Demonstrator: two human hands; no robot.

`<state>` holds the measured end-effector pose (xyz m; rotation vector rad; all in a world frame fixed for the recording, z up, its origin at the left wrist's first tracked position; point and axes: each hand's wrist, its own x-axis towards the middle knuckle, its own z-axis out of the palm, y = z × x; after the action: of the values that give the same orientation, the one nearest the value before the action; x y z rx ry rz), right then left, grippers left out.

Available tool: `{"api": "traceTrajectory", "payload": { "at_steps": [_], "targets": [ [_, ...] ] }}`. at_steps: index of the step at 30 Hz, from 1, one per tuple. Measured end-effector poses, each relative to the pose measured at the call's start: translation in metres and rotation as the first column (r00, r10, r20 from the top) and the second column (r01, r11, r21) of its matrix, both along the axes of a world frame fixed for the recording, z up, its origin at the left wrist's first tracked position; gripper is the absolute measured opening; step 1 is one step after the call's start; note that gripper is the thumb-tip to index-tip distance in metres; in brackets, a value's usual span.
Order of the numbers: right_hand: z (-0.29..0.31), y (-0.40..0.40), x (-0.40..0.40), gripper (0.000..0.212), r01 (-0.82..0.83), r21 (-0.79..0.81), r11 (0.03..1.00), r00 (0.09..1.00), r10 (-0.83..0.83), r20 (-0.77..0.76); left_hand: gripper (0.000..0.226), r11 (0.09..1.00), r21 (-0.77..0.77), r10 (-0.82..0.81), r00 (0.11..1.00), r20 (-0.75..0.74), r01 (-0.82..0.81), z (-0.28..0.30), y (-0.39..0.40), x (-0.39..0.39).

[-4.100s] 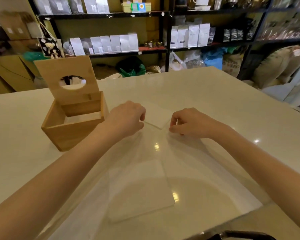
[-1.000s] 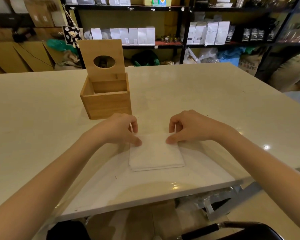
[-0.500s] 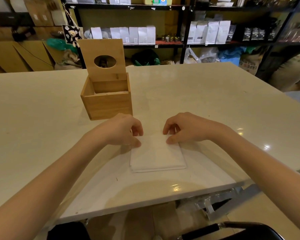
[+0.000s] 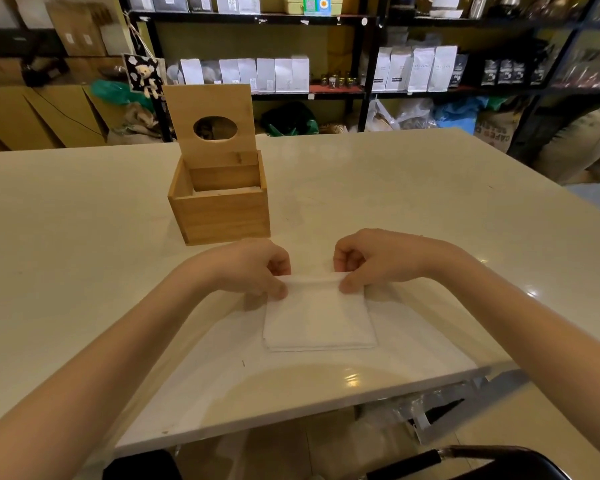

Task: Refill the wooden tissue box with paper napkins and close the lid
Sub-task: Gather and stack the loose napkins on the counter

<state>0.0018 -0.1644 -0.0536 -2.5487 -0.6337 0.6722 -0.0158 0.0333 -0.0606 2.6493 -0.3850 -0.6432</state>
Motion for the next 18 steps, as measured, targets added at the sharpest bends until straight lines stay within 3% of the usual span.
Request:
{"api": "traceTrajectory", "payload": {
  "at_steps": [3,8,11,14,18],
  "targets": [
    [0.007,0.002,-0.002,0.013,0.027,0.056,0.998,0.999,-0.025,-0.038,0.008,0.999,-0.038,0.004,1.000,-0.031,-0.005,0.007,0.008,0.000],
    [0.017,0.009,-0.004,0.016,0.061,0.145,0.988,0.998,-0.061,-0.007,0.019,0.990,-0.121,0.060,0.997,-0.049,-0.066,0.018,0.027,-0.004],
    [0.020,0.014,-0.004,0.013,0.058,0.212,0.976,0.997,-0.067,0.034,0.014,0.979,-0.180,0.096,0.995,-0.023,-0.098,0.025,0.040,-0.009],
    [0.025,0.022,0.004,0.006,0.061,0.271,0.961,0.989,-0.095,0.115,0.005,0.941,-0.293,0.193,0.979,0.063,-0.166,0.033,0.053,-0.012],
    [0.039,0.041,0.026,0.007,-0.002,0.301,0.954,0.967,-0.075,0.244,0.003,0.931,-0.300,0.295,0.910,0.290,-0.207,0.048,0.070,-0.005]
  ]
}}
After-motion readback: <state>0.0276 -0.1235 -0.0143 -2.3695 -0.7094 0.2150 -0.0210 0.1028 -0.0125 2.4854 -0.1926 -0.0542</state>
